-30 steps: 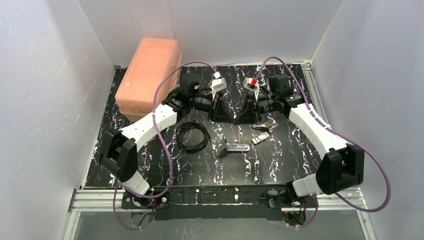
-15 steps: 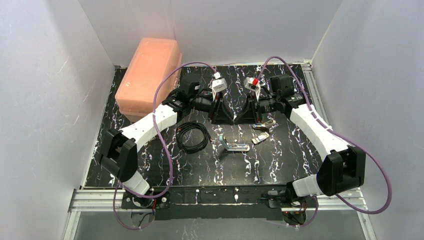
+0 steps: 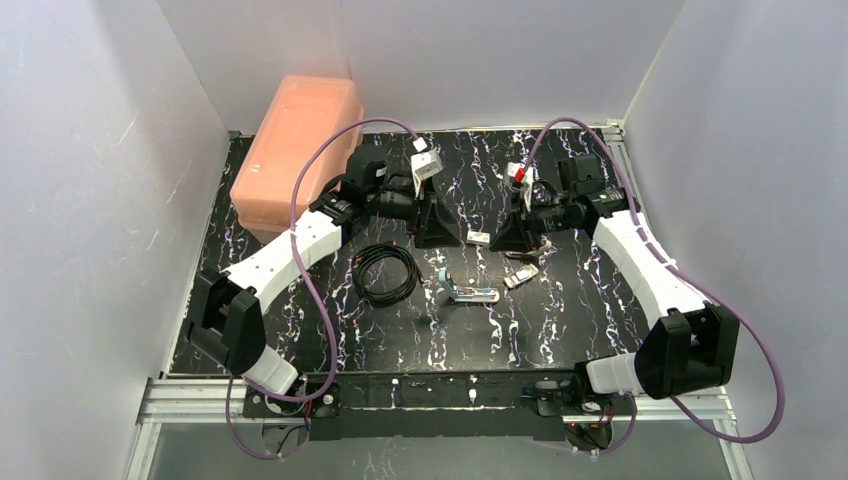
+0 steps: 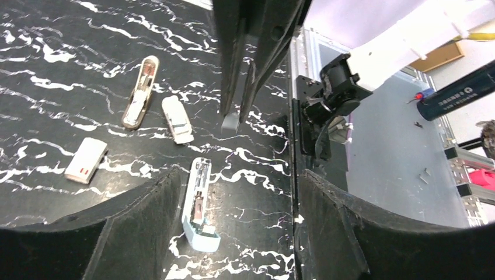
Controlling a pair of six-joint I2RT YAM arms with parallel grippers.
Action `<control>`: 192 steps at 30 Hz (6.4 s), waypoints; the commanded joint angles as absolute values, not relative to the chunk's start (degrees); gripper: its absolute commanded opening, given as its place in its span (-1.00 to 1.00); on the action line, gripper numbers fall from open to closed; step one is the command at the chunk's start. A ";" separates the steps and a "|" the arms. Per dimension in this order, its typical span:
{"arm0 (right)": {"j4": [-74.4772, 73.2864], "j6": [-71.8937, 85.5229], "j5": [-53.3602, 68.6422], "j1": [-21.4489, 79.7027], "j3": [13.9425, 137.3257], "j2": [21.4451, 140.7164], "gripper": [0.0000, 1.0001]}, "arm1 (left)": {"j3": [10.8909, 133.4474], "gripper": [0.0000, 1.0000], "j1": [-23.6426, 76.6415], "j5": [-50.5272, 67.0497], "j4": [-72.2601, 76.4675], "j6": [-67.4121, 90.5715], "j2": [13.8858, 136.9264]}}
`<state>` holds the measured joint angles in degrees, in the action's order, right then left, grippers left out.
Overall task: Load the staples into the stapler
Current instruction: Pick up the stapler from the center of the board, then place the stapler at the center of the board.
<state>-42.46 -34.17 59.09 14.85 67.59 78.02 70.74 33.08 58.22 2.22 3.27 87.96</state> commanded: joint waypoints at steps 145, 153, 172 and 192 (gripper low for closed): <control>-36.64 -36.21 24.43 12.42 51.42 69.06 -0.85 | 71.47 -0.06 42.38 38.01 -23.33 -34.47 96.43; -36.63 -36.12 24.28 12.48 51.58 68.98 -0.85 | 73.05 -0.46 42.45 37.49 -27.18 -35.90 95.69; -37.68 -36.21 22.75 12.40 52.12 67.66 -0.85 | 75.00 -0.78 34.68 33.45 -24.52 -37.61 96.75; -38.03 -36.05 22.56 12.42 52.30 67.65 -0.85 | 69.63 -0.05 31.42 33.79 -19.29 -37.39 94.57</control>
<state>-38.41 -36.38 22.39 12.47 51.55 68.93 70.46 31.83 32.53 -20.16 -37.10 96.49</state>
